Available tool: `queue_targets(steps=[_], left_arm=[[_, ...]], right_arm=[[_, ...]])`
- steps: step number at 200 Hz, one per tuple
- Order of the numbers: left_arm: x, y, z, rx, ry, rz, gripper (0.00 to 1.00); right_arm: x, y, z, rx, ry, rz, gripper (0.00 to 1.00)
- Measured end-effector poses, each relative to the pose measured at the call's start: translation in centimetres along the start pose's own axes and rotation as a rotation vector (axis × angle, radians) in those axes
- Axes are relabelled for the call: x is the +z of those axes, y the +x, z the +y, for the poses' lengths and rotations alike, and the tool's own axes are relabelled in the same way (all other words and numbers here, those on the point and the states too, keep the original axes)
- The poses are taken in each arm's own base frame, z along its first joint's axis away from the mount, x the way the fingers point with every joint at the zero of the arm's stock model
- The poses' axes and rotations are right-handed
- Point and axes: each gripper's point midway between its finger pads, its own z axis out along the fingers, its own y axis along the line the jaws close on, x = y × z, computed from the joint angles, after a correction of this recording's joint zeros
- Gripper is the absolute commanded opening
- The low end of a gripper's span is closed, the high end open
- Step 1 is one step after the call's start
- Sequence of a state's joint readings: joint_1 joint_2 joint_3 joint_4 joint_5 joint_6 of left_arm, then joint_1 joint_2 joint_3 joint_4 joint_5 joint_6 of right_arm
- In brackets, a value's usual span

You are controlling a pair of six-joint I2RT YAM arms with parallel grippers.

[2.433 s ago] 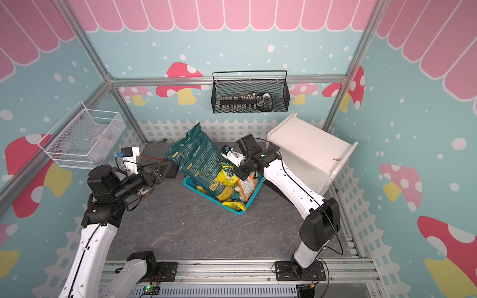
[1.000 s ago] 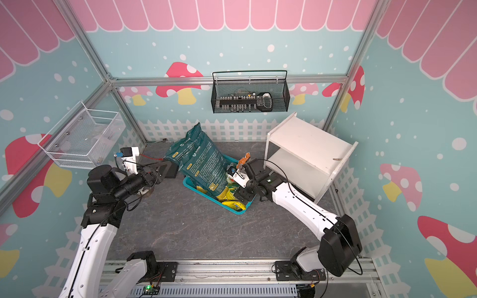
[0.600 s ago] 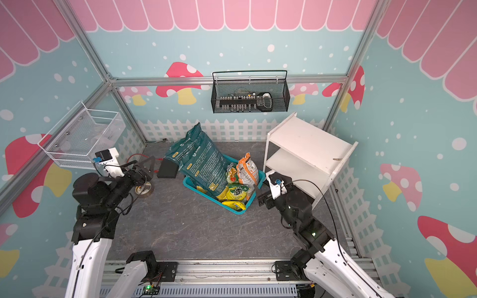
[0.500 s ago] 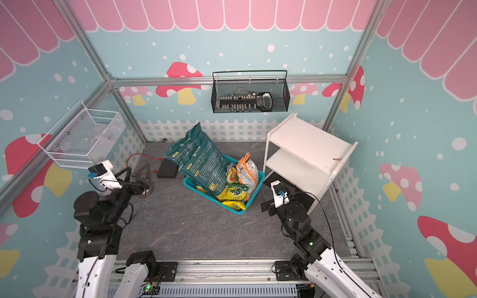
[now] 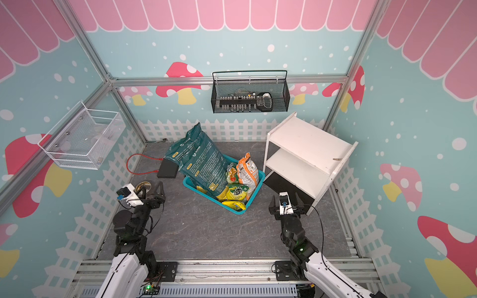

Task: Take down the fertilizer bag from the shelf
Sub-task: Reset both arms

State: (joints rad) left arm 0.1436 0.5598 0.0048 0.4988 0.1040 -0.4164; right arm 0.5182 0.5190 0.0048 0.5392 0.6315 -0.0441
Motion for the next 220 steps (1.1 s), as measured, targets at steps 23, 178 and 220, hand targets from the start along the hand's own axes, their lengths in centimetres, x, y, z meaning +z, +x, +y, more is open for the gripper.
queue_targets(steps=[23,178,220], left_arm=[[-0.2,-3.6,-0.4,0.047,-0.017,-0.157,0.99],[5.4,-2.1,-0.1,0.299,-0.032,-0.121,0.99],[5.5,-1.3,-1.3,0.320,0.047,-0.093,0.99]], right_arm=[[0.6,-1.2,-2.2,0.046,0.070,-0.052,0.99],[8.1,-2.1,-1.0,-0.041,-0.047,-0.156,0.99],[9.0,-1.8,-2.5,-0.025,-0.033,-0.200,0.99]])
